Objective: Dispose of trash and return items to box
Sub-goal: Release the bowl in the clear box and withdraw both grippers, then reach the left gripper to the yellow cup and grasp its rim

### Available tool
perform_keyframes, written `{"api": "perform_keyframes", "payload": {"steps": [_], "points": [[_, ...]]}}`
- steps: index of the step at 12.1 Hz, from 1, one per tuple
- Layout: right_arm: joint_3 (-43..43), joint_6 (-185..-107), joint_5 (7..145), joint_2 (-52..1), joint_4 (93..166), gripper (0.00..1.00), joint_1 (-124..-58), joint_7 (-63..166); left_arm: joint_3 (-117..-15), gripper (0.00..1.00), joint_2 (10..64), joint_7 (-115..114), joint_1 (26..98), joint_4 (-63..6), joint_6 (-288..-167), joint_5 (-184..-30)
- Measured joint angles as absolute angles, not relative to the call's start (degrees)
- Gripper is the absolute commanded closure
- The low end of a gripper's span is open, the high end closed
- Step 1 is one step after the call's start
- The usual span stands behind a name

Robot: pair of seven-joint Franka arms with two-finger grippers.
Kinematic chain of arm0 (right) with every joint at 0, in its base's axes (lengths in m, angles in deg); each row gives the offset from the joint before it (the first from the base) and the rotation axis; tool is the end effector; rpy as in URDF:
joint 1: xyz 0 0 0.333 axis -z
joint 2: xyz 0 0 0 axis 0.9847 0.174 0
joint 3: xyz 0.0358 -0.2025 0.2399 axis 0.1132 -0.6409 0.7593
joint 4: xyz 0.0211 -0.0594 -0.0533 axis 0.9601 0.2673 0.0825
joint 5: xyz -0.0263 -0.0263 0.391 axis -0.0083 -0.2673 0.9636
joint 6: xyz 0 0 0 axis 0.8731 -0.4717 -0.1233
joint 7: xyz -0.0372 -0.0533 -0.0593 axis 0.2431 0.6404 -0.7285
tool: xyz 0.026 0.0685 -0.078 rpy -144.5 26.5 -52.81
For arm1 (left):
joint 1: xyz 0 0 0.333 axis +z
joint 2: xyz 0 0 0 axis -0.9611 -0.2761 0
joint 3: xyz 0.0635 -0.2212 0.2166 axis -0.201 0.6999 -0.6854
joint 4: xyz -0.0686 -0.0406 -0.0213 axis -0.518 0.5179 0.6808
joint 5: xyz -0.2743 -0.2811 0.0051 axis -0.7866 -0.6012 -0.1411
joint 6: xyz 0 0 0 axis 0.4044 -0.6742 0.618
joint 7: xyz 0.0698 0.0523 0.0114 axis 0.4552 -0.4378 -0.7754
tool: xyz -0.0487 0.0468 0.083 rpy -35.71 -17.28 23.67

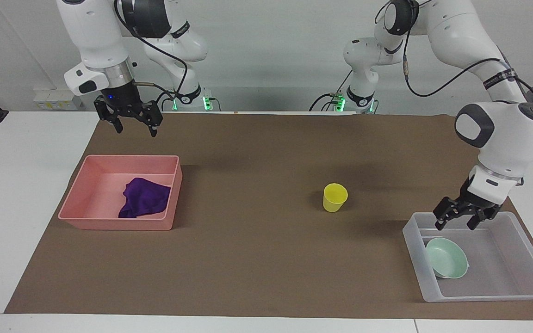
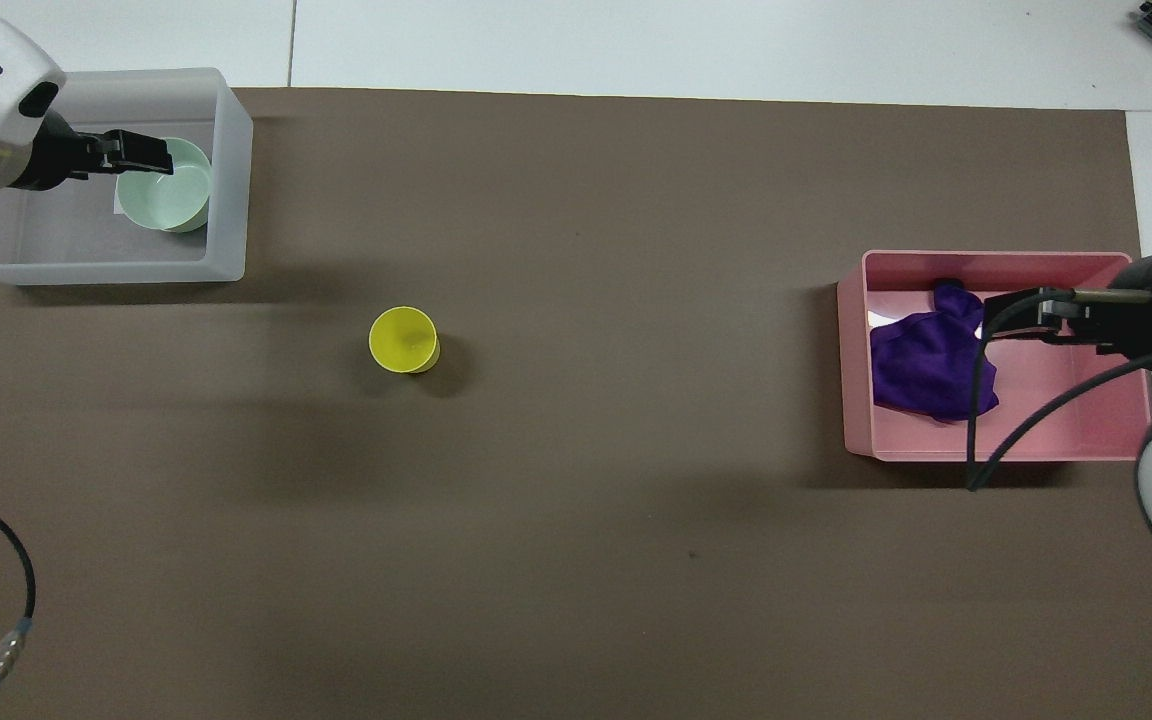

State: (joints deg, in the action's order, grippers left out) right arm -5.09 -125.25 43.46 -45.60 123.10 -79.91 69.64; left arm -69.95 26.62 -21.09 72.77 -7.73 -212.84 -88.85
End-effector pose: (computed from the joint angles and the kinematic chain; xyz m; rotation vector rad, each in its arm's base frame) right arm 0.5366 0.0174 0.6195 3.1026 -0.2073 0.1085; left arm 0.6899 -0.0115 0.4797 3.0211 -0.0647 0.4137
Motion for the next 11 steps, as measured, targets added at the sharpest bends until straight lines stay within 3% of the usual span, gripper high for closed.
{"api": "perform_keyframes", "payload": {"steps": [4, 11], "points": [[-7.1, -118.5, 43.7, -46.1, 118.0, 0.0, -79.6, 68.0, -69.9, 0.0, 35.4, -18.9, 66.6, -19.7, -212.0, -88.6], [-8.0, -117.6, 45.1, -47.4, 120.9, 0.0, -78.8, 61.5, -69.8, 0.0, 39.5, -7.5, 55.3, -37.1, -224.2, -87.8]]}}
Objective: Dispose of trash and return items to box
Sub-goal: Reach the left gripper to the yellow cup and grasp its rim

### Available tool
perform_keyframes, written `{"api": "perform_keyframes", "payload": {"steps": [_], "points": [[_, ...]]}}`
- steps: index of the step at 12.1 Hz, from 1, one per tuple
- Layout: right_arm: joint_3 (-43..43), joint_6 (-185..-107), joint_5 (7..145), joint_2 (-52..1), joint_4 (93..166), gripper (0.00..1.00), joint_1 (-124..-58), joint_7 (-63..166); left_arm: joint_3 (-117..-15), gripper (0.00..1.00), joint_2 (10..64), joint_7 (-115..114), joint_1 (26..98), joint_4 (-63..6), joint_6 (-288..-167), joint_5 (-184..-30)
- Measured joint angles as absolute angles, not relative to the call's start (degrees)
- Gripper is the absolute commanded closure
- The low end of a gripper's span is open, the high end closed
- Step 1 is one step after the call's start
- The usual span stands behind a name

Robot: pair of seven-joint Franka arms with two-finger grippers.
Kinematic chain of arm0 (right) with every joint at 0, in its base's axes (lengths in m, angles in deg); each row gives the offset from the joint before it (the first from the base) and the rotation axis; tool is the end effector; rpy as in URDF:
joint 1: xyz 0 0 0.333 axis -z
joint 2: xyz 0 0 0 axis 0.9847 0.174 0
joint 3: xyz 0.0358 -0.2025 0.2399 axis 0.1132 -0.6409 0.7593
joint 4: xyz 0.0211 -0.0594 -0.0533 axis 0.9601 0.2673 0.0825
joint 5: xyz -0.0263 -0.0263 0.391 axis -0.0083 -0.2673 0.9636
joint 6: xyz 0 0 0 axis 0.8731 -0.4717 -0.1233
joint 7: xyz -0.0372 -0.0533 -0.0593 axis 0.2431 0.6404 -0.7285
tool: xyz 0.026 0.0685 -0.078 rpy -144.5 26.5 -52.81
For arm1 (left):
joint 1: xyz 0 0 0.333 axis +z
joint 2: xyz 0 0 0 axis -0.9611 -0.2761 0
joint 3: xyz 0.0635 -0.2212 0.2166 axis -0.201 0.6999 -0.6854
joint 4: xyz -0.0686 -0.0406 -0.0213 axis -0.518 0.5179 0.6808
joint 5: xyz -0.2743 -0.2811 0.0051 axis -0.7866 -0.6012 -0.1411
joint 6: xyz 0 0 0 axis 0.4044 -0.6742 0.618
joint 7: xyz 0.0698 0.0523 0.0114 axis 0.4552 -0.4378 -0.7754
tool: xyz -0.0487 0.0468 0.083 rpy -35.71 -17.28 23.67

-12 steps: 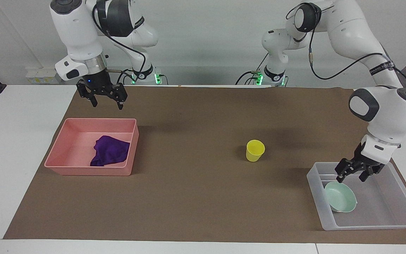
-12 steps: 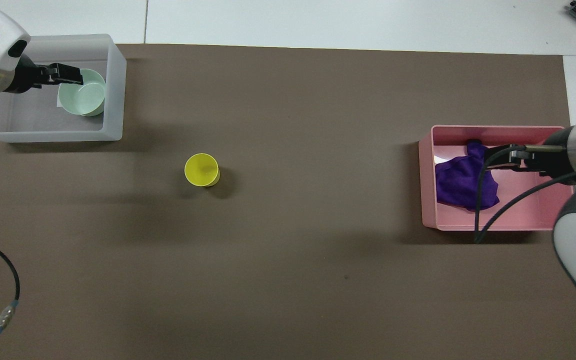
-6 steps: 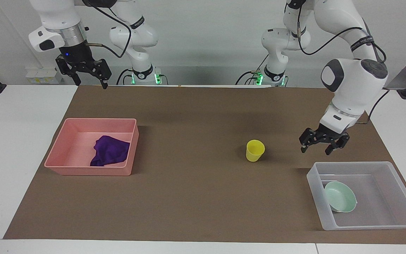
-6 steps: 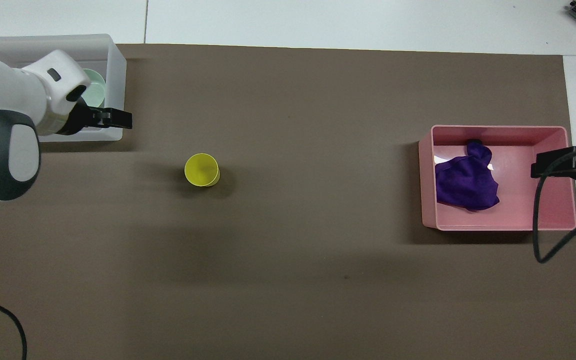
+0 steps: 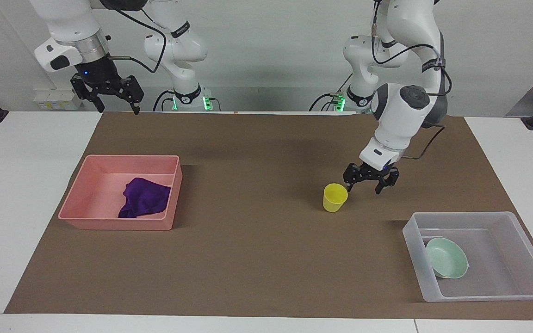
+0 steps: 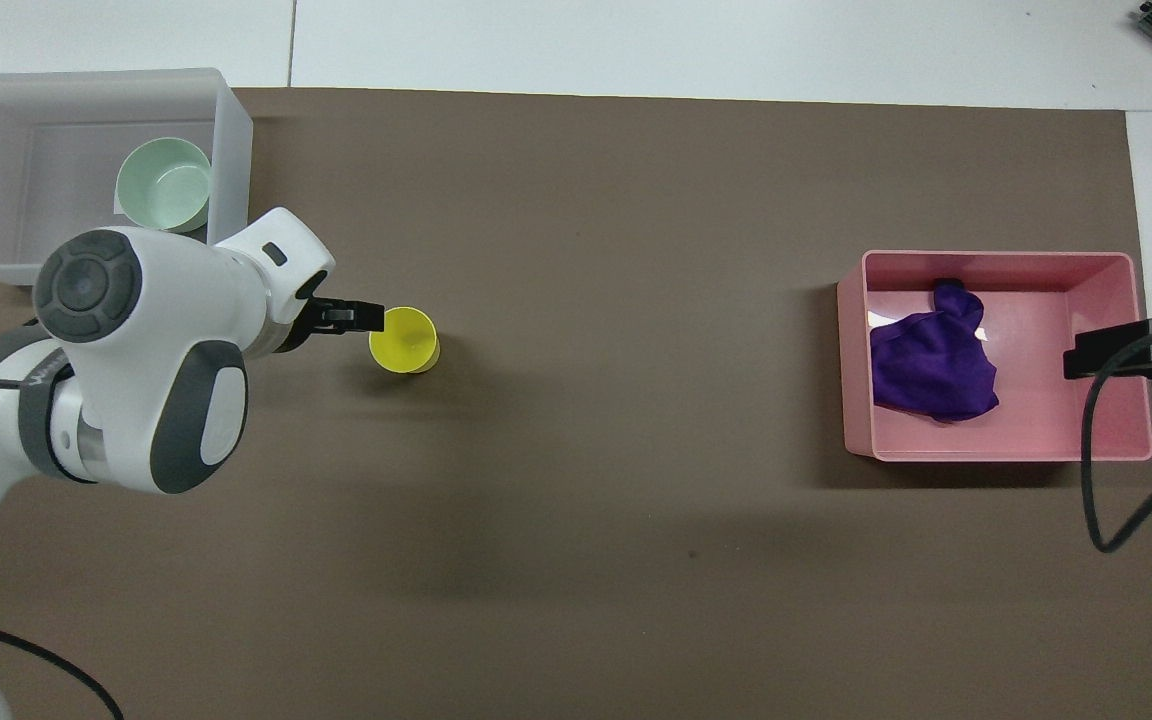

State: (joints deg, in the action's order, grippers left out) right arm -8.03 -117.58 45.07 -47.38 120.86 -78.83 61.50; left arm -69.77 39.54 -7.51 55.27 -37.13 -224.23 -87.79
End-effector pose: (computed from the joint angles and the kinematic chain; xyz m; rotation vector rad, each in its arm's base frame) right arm 0.5144 -0.0182 0.6422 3.1355 -0.1006 0.0041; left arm 0.5599 -0.1850 0.3955 3.0135 -0.1526 0.2377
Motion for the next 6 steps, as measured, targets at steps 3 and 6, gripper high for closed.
{"api": "perform_keyframes", "payload": {"steps": [3, 6], "points": [[-8.0, -117.6, 45.1, -48.2, 122.1, 0.0, -78.8, 61.4, -69.8, 0.21, 39.4, -7.4, 53.8, -40.4, -229.0, -87.8], [-8.0, -117.6, 45.1, -48.3, 122.2, 0.0, -78.8, 61.4, -69.8, 1.0, 37.7, -7.3, 52.6, -42.4, -232.7, -87.8]]}}
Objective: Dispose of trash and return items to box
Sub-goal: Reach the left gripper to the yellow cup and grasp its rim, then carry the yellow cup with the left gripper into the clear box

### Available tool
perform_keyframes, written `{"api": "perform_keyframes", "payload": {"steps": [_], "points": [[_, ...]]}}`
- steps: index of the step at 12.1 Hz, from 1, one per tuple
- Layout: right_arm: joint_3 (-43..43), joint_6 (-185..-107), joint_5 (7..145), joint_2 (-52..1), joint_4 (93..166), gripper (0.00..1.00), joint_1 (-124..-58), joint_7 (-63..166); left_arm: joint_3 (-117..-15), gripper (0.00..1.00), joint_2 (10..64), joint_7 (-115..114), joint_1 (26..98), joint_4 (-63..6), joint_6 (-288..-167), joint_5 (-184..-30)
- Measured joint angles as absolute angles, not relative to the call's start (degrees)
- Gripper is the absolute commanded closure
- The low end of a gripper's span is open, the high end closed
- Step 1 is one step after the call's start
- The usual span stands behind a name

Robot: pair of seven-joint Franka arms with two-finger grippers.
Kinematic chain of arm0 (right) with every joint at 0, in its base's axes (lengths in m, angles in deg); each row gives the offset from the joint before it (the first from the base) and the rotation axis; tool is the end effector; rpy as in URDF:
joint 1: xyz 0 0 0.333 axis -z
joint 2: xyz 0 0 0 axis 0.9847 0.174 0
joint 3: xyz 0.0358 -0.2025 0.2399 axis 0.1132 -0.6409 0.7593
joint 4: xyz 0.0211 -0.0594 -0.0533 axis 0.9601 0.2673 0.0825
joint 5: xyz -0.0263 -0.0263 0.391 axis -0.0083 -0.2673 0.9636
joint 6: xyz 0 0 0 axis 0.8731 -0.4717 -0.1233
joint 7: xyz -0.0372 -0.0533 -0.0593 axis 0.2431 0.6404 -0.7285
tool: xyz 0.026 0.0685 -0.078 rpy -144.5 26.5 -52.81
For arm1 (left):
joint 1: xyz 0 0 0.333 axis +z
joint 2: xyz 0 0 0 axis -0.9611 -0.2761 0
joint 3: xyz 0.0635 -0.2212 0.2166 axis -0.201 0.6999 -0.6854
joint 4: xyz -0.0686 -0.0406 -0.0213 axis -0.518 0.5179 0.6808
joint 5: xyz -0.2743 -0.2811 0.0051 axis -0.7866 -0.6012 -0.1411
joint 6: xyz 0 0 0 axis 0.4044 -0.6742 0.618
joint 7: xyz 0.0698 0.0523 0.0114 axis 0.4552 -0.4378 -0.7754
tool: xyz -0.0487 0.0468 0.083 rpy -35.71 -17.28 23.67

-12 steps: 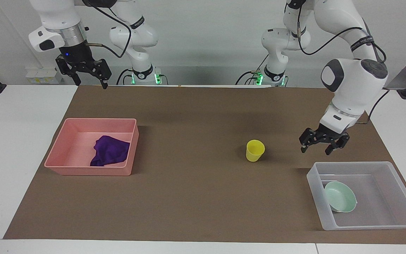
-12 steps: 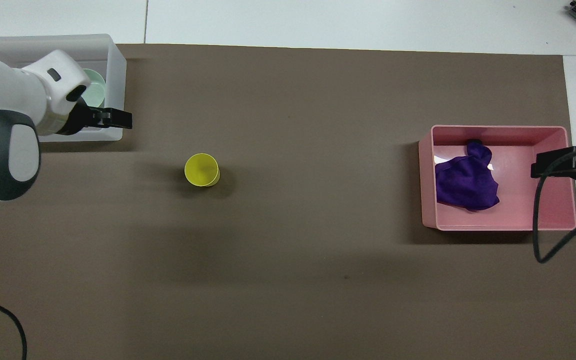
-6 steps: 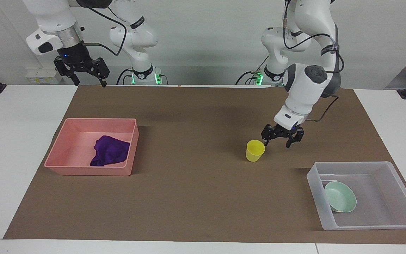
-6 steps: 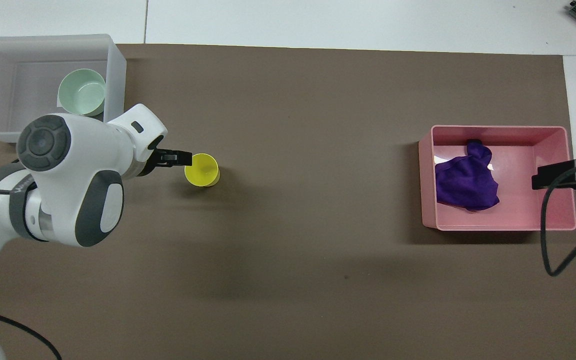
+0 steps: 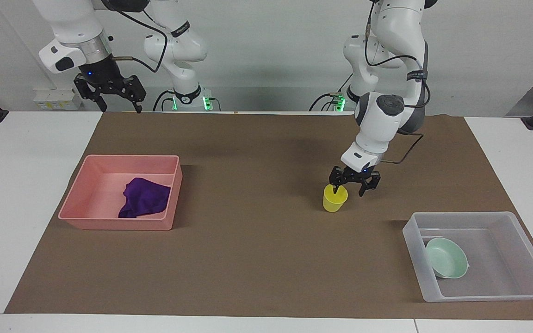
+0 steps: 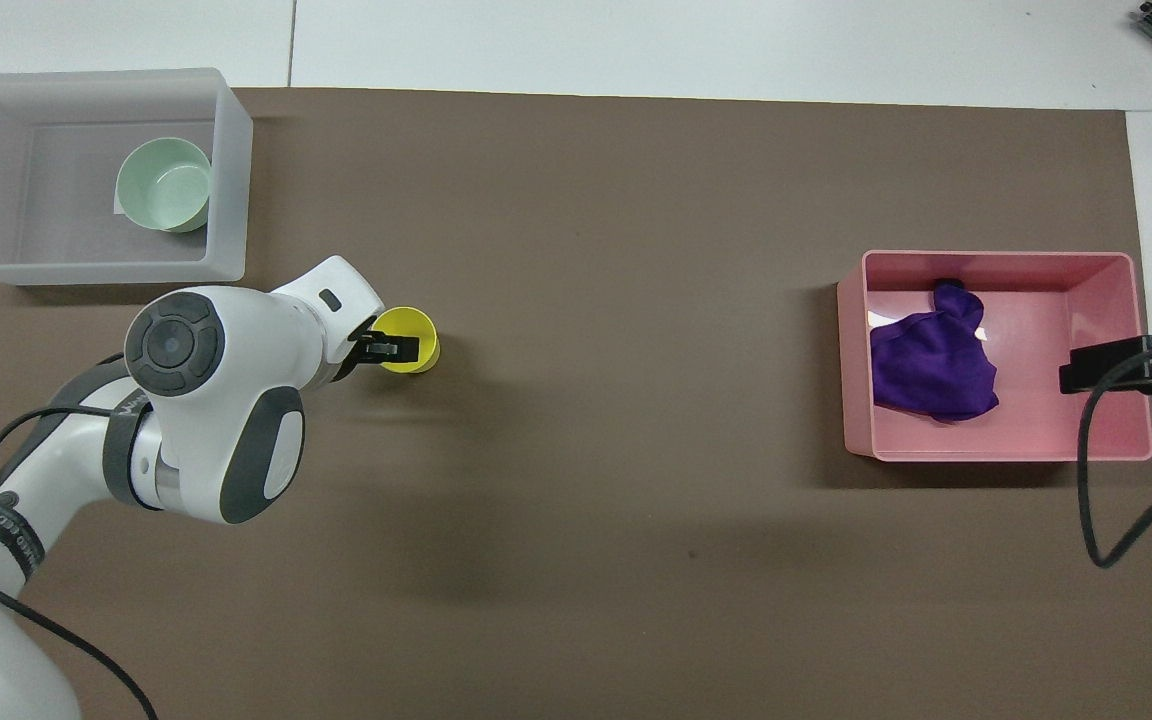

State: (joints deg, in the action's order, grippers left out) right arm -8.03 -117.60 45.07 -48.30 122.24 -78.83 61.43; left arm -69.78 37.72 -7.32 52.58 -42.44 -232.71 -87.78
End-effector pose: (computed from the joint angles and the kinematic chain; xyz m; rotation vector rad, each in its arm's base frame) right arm 0.5091 -0.0181 0.6391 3.1358 -0.0986 -0.0080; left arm 0.5420 -0.2055 0.3501 3.0072 -0.2033 0.2714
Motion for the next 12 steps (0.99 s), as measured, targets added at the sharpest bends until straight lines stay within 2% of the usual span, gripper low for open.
{"api": "perform_keyframes", "payload": {"steps": [5, 8, 12], "points": [[-8.0, -117.6, 45.1, -48.5, 122.8, 0.0, -78.8, 61.4, -69.8, 1.0, 37.6, -7.3, 52.5, -42.4, -232.6, -87.8], [-8.0, -117.6, 45.1, -48.6, 123.0, 0.0, -78.8, 61.4, -70.6, 1.0, 39.3, -7.3, 52.5, -41.3, -230.4, -87.7], [-8.0, -117.6, 45.1, -48.7, 123.1, 0.0, -78.8, 61.4, -71.9, 1.0, 41.2, -7.3, 56.7, -32.9, -221.2, -81.2]]}}
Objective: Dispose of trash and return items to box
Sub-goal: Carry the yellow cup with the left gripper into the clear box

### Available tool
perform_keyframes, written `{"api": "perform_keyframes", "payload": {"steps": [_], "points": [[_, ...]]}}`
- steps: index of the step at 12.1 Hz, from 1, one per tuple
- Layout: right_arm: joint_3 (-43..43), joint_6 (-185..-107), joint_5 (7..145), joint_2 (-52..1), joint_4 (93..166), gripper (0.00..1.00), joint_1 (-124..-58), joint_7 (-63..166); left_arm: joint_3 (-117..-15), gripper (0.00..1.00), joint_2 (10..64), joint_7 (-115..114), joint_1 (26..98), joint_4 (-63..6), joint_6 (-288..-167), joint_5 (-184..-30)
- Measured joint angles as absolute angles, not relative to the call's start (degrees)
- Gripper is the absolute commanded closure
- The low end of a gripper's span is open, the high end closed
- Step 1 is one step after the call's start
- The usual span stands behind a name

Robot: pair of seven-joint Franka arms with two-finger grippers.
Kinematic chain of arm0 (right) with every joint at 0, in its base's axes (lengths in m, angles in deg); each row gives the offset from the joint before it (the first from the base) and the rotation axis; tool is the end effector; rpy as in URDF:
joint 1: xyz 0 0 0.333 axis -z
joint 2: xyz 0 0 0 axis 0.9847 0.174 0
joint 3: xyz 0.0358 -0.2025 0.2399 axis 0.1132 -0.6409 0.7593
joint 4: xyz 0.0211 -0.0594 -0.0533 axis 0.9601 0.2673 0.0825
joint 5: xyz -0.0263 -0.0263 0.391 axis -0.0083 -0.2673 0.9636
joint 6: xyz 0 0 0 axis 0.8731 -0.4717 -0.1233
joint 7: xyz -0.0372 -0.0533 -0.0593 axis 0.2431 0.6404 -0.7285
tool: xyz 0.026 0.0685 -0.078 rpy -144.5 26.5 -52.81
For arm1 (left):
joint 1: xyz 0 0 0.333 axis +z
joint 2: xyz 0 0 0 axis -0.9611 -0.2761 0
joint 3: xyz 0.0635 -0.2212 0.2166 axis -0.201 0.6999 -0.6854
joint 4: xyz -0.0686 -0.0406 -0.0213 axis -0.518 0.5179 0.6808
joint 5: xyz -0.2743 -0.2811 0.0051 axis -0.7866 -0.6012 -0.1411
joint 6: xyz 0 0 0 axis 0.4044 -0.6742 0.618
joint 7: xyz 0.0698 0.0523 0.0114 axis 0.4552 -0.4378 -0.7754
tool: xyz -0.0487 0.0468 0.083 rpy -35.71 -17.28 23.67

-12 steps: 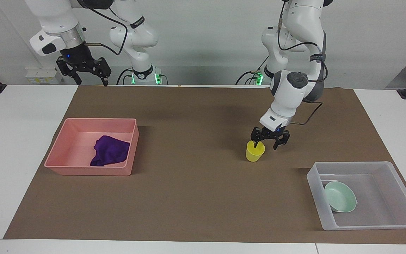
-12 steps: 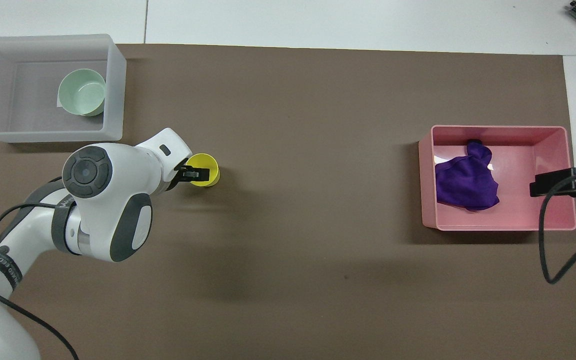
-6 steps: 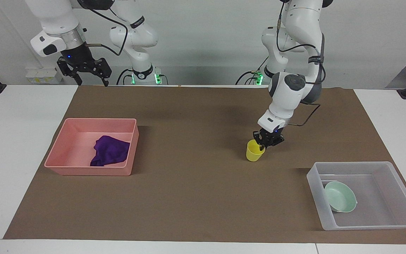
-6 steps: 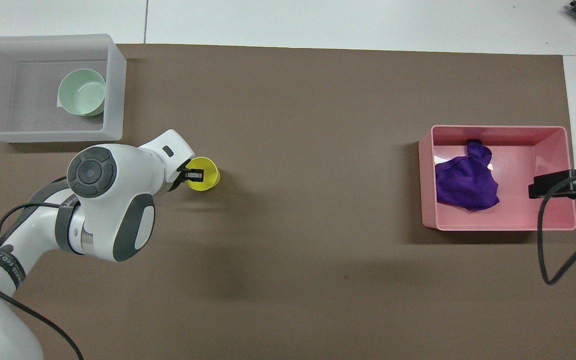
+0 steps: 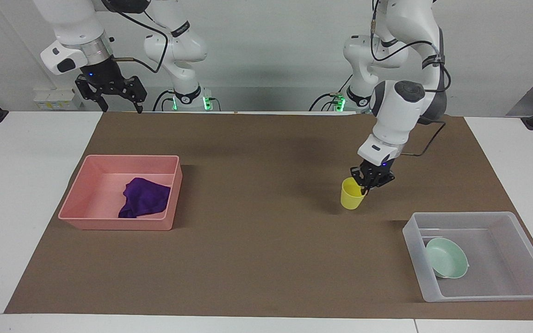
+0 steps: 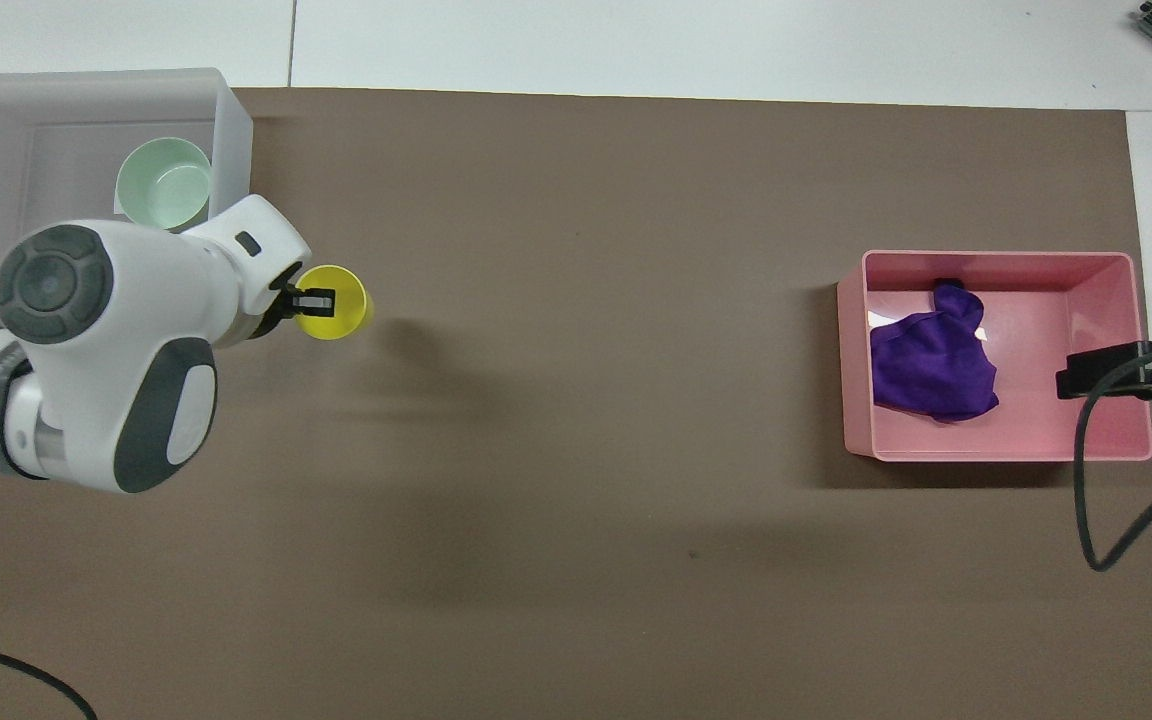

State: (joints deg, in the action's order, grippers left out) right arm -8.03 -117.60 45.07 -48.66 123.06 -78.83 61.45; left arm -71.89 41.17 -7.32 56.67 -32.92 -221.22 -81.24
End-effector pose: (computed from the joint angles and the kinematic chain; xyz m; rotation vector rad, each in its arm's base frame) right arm 0.5069 -0.0180 0.6356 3.1358 -0.0991 -0.0206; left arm 0.5792 -0.1515 0.4419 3.0862 -0.1696 0.3532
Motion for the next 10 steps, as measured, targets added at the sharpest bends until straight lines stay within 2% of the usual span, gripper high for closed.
{"api": "perform_keyframes", "payload": {"steps": [6, 10], "points": [[-8.0, -117.6, 45.1, -48.8, 123.2, 0.0, -78.8, 61.5, -72.2, 1.0, 37.3, -18.5, 69.8, -22.0, -219.0, -80.4], [-8.0, -117.6, 45.1, -48.8, 123.2, 0.0, -78.8, 61.5, -72.2, 1.0, 33.8, -23.8, 77.4, -19.2, -222.5, -84.1]]}}
